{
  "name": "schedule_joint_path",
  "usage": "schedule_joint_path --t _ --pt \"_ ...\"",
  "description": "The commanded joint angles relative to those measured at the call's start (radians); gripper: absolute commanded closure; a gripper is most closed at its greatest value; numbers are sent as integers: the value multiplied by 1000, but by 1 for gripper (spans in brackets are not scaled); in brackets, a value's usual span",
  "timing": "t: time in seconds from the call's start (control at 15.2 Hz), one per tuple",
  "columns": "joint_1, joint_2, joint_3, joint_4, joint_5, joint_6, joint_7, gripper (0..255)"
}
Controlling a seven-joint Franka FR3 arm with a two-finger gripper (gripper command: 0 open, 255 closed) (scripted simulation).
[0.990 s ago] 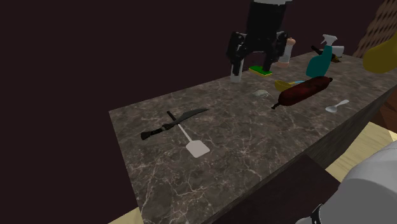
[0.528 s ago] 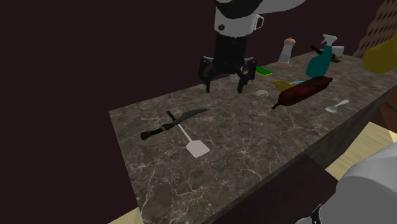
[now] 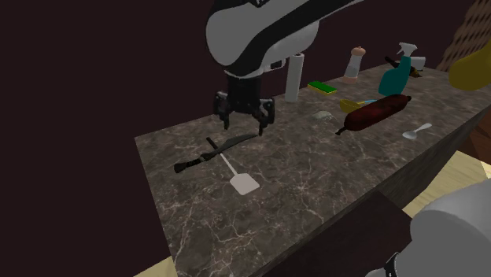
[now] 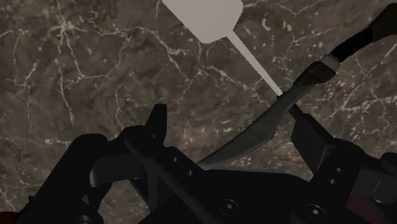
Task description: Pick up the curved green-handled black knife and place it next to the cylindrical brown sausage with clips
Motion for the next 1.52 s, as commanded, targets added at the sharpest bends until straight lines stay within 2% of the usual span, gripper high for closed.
schedule_joint_path --t 0.0,0.13,0.33,0.53,1.06,1.45 --pt "-33 87 53 30 -42 54 130 0" --pt "-65 182 100 72 -108 95 265 0" --pt "-93 337 144 149 -245 136 485 0" --pt "-75 495 135 242 -392 149 700 0" --pt "-44 585 94 229 -482 228 766 0" --pt "-44 585 94 229 -482 228 765 0"
